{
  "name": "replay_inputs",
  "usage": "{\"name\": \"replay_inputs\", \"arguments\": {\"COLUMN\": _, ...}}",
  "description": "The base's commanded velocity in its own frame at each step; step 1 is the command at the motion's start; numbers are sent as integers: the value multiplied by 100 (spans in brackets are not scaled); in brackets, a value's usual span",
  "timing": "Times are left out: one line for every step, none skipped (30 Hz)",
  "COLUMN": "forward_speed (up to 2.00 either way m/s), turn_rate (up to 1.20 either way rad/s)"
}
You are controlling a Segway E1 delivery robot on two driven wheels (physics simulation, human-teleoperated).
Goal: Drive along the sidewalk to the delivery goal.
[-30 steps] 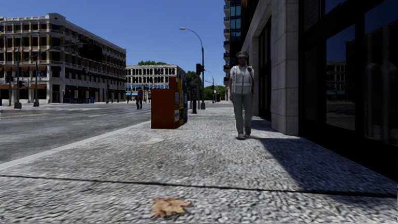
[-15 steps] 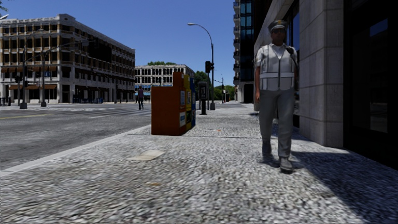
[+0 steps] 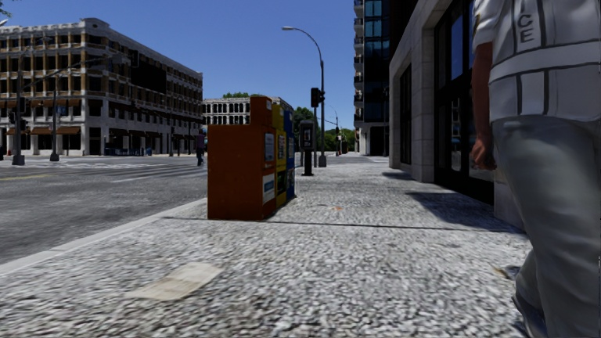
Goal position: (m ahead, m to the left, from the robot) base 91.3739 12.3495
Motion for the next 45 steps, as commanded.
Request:
{"name": "replay_inputs", "arguments": {"forward_speed": 200, "turn_rate": -8}}
{"name": "replay_inputs", "arguments": {"forward_speed": 200, "turn_rate": -15}}
{"name": "replay_inputs", "arguments": {"forward_speed": 200, "turn_rate": -24}}
{"name": "replay_inputs", "arguments": {"forward_speed": 200, "turn_rate": -33}}
{"name": "replay_inputs", "arguments": {"forward_speed": 200, "turn_rate": -36}}
{"name": "replay_inputs", "arguments": {"forward_speed": 200, "turn_rate": -38}}
{"name": "replay_inputs", "arguments": {"forward_speed": 200, "turn_rate": -38}}
{"name": "replay_inputs", "arguments": {"forward_speed": 200, "turn_rate": -39}}
{"name": "replay_inputs", "arguments": {"forward_speed": 200, "turn_rate": -40}}
{"name": "replay_inputs", "arguments": {"forward_speed": 200, "turn_rate": -40}}
{"name": "replay_inputs", "arguments": {"forward_speed": 200, "turn_rate": -40}}
{"name": "replay_inputs", "arguments": {"forward_speed": 200, "turn_rate": -40}}
{"name": "replay_inputs", "arguments": {"forward_speed": 200, "turn_rate": -40}}
{"name": "replay_inputs", "arguments": {"forward_speed": 200, "turn_rate": -40}}
{"name": "replay_inputs", "arguments": {"forward_speed": 200, "turn_rate": -40}}
{"name": "replay_inputs", "arguments": {"forward_speed": 200, "turn_rate": -33}}
{"name": "replay_inputs", "arguments": {"forward_speed": 200, "turn_rate": -8}}
{"name": "replay_inputs", "arguments": {"forward_speed": 200, "turn_rate": 0}}
{"name": "replay_inputs", "arguments": {"forward_speed": 200, "turn_rate": 0}}
{"name": "replay_inputs", "arguments": {"forward_speed": 200, "turn_rate": 0}}
{"name": "replay_inputs", "arguments": {"forward_speed": 200, "turn_rate": 0}}
{"name": "replay_inputs", "arguments": {"forward_speed": 200, "turn_rate": 0}}
{"name": "replay_inputs", "arguments": {"forward_speed": 200, "turn_rate": 0}}
{"name": "replay_inputs", "arguments": {"forward_speed": 200, "turn_rate": 0}}
{"name": "replay_inputs", "arguments": {"forward_speed": 200, "turn_rate": 0}}
{"name": "replay_inputs", "arguments": {"forward_speed": 200, "turn_rate": 0}}
{"name": "replay_inputs", "arguments": {"forward_speed": 200, "turn_rate": 0}}
{"name": "replay_inputs", "arguments": {"forward_speed": 200, "turn_rate": 0}}
{"name": "replay_inputs", "arguments": {"forward_speed": 200, "turn_rate": 0}}
{"name": "replay_inputs", "arguments": {"forward_speed": 200, "turn_rate": 0}}
{"name": "replay_inputs", "arguments": {"forward_speed": 200, "turn_rate": 0}}
{"name": "replay_inputs", "arguments": {"forward_speed": 200, "turn_rate": 0}}
{"name": "replay_inputs", "arguments": {"forward_speed": 200, "turn_rate": 0}}
{"name": "replay_inputs", "arguments": {"forward_speed": 200, "turn_rate": 0}}
{"name": "replay_inputs", "arguments": {"forward_speed": 200, "turn_rate": 0}}
{"name": "replay_inputs", "arguments": {"forward_speed": 200, "turn_rate": 0}}
{"name": "replay_inputs", "arguments": {"forward_speed": 200, "turn_rate": 0}}
{"name": "replay_inputs", "arguments": {"forward_speed": 200, "turn_rate": 0}}
{"name": "replay_inputs", "arguments": {"forward_speed": 200, "turn_rate": 0}}
{"name": "replay_inputs", "arguments": {"forward_speed": 200, "turn_rate": 0}}
{"name": "replay_inputs", "arguments": {"forward_speed": 200, "turn_rate": 0}}
{"name": "replay_inputs", "arguments": {"forward_speed": 200, "turn_rate": 0}}
{"name": "replay_inputs", "arguments": {"forward_speed": 200, "turn_rate": 0}}
{"name": "replay_inputs", "arguments": {"forward_speed": 200, "turn_rate": 0}}
{"name": "replay_inputs", "arguments": {"forward_speed": 200, "turn_rate": 0}}
